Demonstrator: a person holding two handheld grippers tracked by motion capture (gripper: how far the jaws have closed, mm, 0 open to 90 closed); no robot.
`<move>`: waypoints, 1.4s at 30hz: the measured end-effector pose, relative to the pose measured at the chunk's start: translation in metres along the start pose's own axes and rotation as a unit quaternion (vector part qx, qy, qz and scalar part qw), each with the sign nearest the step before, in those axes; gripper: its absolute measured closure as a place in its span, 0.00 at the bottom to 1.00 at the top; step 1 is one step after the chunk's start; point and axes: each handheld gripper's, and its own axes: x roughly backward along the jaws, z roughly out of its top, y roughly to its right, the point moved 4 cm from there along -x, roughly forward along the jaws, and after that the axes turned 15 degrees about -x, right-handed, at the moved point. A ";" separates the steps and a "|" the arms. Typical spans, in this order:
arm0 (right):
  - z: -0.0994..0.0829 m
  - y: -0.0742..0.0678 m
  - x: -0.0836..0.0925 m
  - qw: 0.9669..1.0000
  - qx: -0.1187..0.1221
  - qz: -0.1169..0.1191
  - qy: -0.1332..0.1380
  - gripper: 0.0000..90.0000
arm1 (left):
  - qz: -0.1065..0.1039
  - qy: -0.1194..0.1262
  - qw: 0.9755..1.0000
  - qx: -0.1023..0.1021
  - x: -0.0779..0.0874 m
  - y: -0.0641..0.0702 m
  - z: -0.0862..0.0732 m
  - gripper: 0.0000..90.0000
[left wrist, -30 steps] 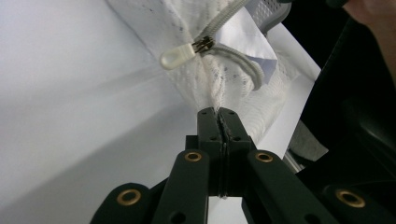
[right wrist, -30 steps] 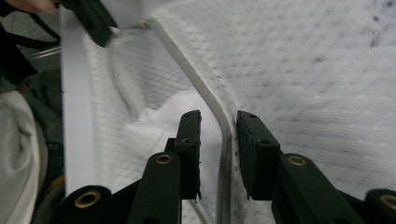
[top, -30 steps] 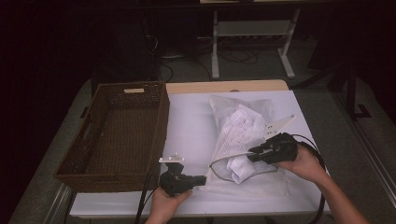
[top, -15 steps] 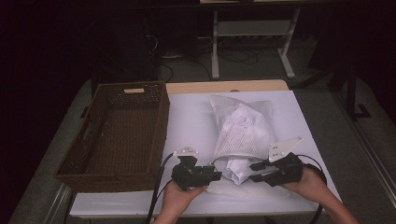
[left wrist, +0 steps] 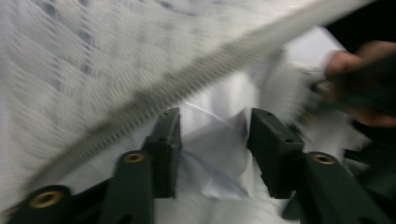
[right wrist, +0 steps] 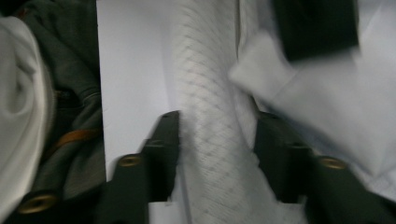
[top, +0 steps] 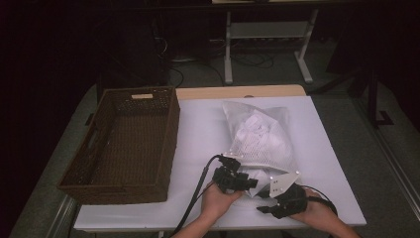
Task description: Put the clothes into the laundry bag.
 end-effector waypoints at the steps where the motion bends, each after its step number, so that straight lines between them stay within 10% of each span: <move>1: 0.000 -0.001 0.000 1.000 0.000 0.004 0.001 0.79 | -0.004 0.000 1.000 0.009 -0.005 -0.005 0.000 0.70; 3: 0.000 -0.002 0.000 1.000 0.006 0.001 0.000 0.99 | 0.015 0.005 1.000 0.010 -0.011 -0.012 0.001 0.84; 19: -0.015 -0.008 0.014 0.997 -0.017 0.060 -0.035 1.00 | 0.061 0.043 0.997 0.032 -0.022 -0.030 0.011 0.98; 35: 0.048 -0.001 0.036 0.998 -0.028 0.054 0.017 0.71 | 0.001 0.041 0.999 0.021 0.037 -0.024 -0.017 0.72; 42: 0.079 0.001 0.043 0.999 -0.015 0.033 0.033 0.69 | 0.010 0.041 0.999 0.031 0.060 -0.032 -0.036 0.64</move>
